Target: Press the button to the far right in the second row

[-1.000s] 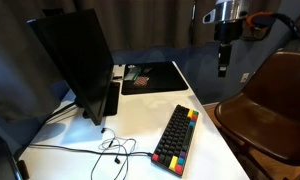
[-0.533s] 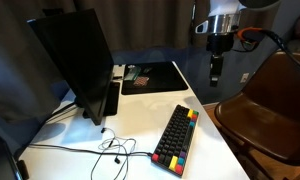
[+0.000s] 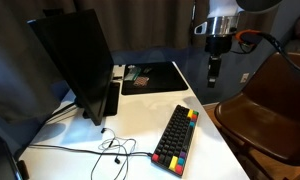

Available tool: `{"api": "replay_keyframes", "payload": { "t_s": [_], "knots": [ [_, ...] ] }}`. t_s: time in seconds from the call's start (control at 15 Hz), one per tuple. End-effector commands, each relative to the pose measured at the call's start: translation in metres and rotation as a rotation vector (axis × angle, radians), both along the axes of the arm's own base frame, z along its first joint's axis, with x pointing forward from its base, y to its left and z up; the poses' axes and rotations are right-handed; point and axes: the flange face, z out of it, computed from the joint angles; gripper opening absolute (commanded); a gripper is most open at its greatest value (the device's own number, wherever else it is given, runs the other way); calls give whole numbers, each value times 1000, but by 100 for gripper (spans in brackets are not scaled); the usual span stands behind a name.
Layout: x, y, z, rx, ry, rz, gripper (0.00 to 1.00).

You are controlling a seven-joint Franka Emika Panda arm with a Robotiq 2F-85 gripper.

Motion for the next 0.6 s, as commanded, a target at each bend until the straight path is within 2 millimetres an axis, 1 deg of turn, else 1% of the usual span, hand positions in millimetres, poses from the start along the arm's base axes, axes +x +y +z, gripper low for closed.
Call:
{"api": "replay_keyframes", "payload": {
  "t_s": [0.0, 0.33, 0.4, 0.47, 0.53],
  "knots": [
    [4, 7, -15, 58, -33, 10, 100],
    [3, 22, -45, 112, -58, 51, 100],
    [2, 25, -50, 117, -61, 57, 94],
    [1, 28, -55, 124, -63, 65, 74],
    [0, 31, -60, 131, -62, 68, 70]
  ]
}}
